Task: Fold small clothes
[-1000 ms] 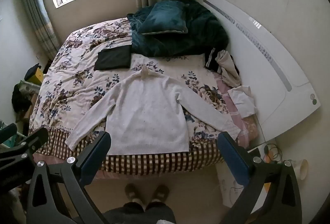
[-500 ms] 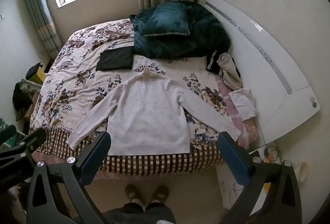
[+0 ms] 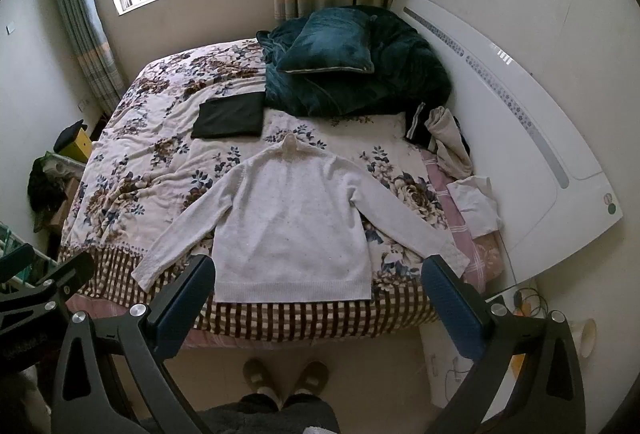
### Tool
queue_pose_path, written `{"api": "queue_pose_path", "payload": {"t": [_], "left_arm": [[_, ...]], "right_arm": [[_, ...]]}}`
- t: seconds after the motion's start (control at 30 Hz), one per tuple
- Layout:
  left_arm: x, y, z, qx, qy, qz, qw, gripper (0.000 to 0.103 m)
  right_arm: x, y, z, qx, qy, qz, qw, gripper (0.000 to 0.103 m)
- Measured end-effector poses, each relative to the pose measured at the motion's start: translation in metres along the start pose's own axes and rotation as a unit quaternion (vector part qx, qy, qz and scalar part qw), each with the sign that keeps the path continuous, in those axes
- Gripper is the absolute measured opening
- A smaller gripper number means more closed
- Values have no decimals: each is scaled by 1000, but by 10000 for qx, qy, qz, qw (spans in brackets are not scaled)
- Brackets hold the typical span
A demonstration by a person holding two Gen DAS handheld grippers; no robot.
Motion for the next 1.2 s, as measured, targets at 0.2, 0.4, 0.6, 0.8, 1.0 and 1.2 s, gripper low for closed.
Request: {"api": "queue_pose_path", "payload": {"t": [0.2, 0.4, 0.6, 0.8, 1.0, 1.2], "left_arm": [[0, -1, 1, 8, 5, -6, 10000, 103], [0, -2, 1, 16, 5, 2, 10000, 103], [0, -1, 1, 10, 13, 3, 10000, 103], [0, -2, 0, 14, 5, 19, 10000, 103], [0, -2, 0, 10, 8, 22, 10000, 103], [1, -2, 0, 23, 12, 28, 10000, 103]], "right_arm": [[0, 0, 0, 4, -3, 8, 10000, 103], [1, 0, 0, 3, -3, 11, 10000, 103], [1, -1, -1, 13, 5, 18, 10000, 103], [3, -1, 0, 5, -5, 25, 10000, 103], [4, -3, -5, 9, -3, 23, 10000, 103], [4, -3, -4, 11, -4, 34, 10000, 103]]}}
Point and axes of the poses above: each gripper's, at about its wrist camera, not at the fingertips, and x roughly against the way its jaws point, z to its right, y to its underside, the point moved 3 cm from there along -x, roughly the way its jaws point, and after that the axes turned 13 degrees about z, right-handed, at the moved point
